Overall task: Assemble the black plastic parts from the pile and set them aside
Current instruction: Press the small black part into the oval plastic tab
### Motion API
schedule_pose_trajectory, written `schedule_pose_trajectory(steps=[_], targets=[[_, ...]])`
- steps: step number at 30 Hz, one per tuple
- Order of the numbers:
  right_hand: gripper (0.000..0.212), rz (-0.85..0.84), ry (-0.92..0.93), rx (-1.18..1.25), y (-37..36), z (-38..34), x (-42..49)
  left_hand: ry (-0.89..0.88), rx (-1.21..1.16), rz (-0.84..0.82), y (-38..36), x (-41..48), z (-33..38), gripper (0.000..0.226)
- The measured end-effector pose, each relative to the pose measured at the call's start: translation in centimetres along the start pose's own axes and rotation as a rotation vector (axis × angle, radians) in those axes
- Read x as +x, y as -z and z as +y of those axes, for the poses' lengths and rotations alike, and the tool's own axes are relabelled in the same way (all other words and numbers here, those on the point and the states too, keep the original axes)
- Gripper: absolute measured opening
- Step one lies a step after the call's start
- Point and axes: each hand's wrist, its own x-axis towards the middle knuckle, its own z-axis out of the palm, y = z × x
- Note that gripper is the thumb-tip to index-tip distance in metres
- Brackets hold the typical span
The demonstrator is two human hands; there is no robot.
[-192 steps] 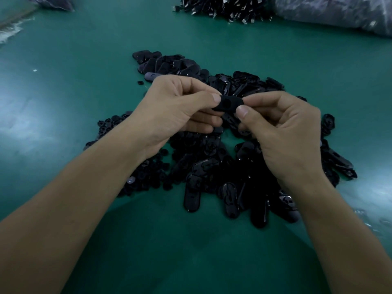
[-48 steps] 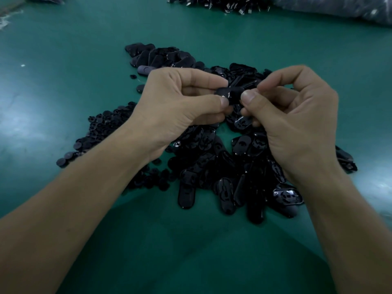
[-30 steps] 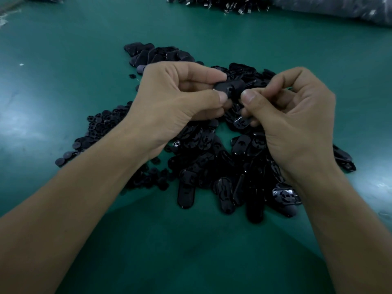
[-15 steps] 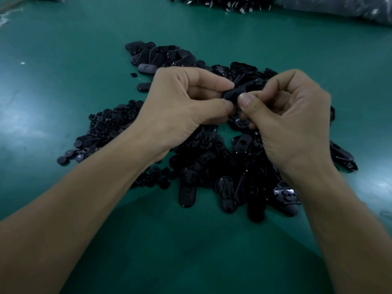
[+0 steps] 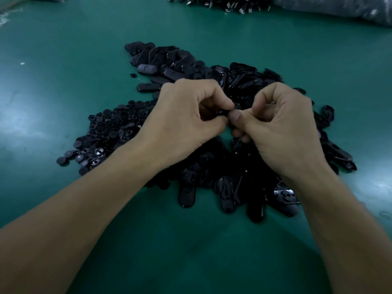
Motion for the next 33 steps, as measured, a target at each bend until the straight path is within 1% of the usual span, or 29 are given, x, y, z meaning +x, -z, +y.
schedule_pose_trajectory(steps=[5,9,13,17,20,24,28,33], targets=[[0.025,0.01,0.055,-0.102,-0.2,0.0,0.0,-0.006,0.061,0.009,-0.3,0.0,-0.1,0.014],[0.015,0.033,0.137,-0.203,0.1,0.3,0.2,0.074,-0.07,-0.02,0.1,0.4,-0.2,0.018],[0.014,-0.034,0.114,-0.06,0.6,0.5,0.6,0.188,-0.302,-0.093,0.8,0.7,-0.1,0.016],[0.012,-0.084,0.084,0.077,1.0,0.3,0.7,0.258,-0.415,-0.134,1.2,0.8,0.2,0.018],[0.012,-0.091,0.068,0.109,1.0,0.3,0.6,0.275,-0.439,-0.136,1.2,0.8,0.2,0.019],[0.013,-0.102,0.056,0.101,1.0,0.3,0.5,0.283,-0.472,-0.107,1.1,0.7,0.2,0.029],[0.014,-0.111,0.037,0.079,1.2,0.2,0.6,0.269,-0.422,-0.078,0.9,0.5,0.2,0.02],[0.015,-0.087,0.053,0.005,1.3,0.2,0.5,0.228,-0.362,-0.049,0.6,0.2,0.4,0.018]])
